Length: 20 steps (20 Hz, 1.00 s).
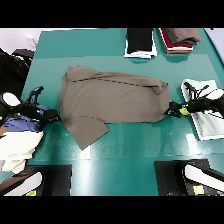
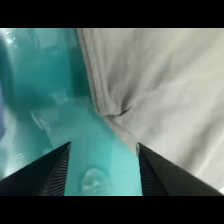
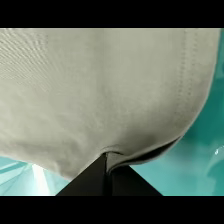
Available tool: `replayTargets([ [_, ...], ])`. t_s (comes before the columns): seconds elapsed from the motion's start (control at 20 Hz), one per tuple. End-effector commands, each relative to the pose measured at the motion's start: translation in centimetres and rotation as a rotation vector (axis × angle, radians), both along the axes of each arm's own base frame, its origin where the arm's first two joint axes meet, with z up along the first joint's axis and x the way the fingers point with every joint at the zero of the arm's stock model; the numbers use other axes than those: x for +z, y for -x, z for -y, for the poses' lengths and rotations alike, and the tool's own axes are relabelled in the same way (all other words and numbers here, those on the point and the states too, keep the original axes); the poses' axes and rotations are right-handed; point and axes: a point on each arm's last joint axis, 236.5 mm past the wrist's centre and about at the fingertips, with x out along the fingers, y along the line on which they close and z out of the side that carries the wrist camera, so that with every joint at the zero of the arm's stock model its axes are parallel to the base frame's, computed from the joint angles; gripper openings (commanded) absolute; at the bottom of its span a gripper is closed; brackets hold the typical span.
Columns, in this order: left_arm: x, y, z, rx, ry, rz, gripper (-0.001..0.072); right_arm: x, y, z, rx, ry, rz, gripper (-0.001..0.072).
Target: Fold the shirts.
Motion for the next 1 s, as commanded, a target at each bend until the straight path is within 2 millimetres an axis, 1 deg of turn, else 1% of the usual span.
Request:
replayTargets([
  [0.0, -2.0, -0.2, 1.2, 0.087, 0.067, 0.016, 0.0484, 0.3, 0.1, -0.4, 0.016, 0.000, 0.002, 0.0013],
  [0.15, -2.2, -1.2, 2.2, 0.127, 0.125, 0.025, 0.0483, 0.4, 0.3, -0.5, 0.023, -0.007, -0.007, 0.0013],
  [0.3, -2.4, -1.4, 3.3, 0.134, 0.181, 0.012, 0.0483, 0.4, 0.4, -0.6, 0.024, -0.009, -0.011, 0.0013],
  [0.45, -2.3, -1.6, 3.6, 0.145, 0.201, 0.009, 0.0480, 0.5, 0.4, -0.6, 0.018, -0.010, -0.011, 0.0013],
  [0.5, -2.1, -1.7, 3.6, 0.142, 0.202, 0.011, 0.0402, 0.7, 0.3, -0.7, 0.015, -0.012, -0.002, 0.0013],
  [0.55, -1.7, -1.9, 3.7, 0.122, 0.203, 0.021, 0.0126, 1.2, 0.0, -0.6, 0.009, -0.007, 0.020, 0.0013],
  [0.6, -1.1, -2.3, 3.8, 0.094, 0.205, 0.041, 0.0033, 1.9, -0.4, -0.4, 0.003, 0.007, 0.055, 0.0013],
  [0.65, -0.1, -3.0, 3.8, 0.087, 0.205, 0.066, 0.0026, 2.7, -0.8, -0.2, -0.004, 0.020, 0.094, 0.0013],
  [0.7, 1.4, -3.9, 3.8, 0.074, 0.204, 0.103, 0.0025, 3.9, -1.1, 0.0, -0.011, 0.034, 0.137, 0.0013],
  [0.75, 3.7, -5.2, 3.6, 0.062, 0.197, 0.170, 0.0025, 5.4, -1.7, 0.4, -0.015, 0.046, 0.184, 0.0013],
  [0.8, 7.1, -6.7, 3.4, 0.050, 0.189, 0.267, 0.0025, 7.4, -2.2, 0.4, -0.006, 0.056, 0.230, 0.0013],
  [0.85, 11.2, -7.9, 3.3, 0.037, 0.179, 0.375, 0.0025, 9.8, -2.8, 0.6, 0.002, 0.070, 0.289, 0.0013],
  [0.9, 16.3, -8.9, 3.1, 0.023, 0.162, 0.507, 0.0025, 13.1, -3.7, 0.7, 0.010, 0.091, 0.369, 0.0013],
  [0.95, 22.1, -9.2, 2.9, 0.009, 0.143, 0.649, 0.0025, 16.6, -4.4, 0.9, 0.017, 0.115, 0.455, 0.0013],
])
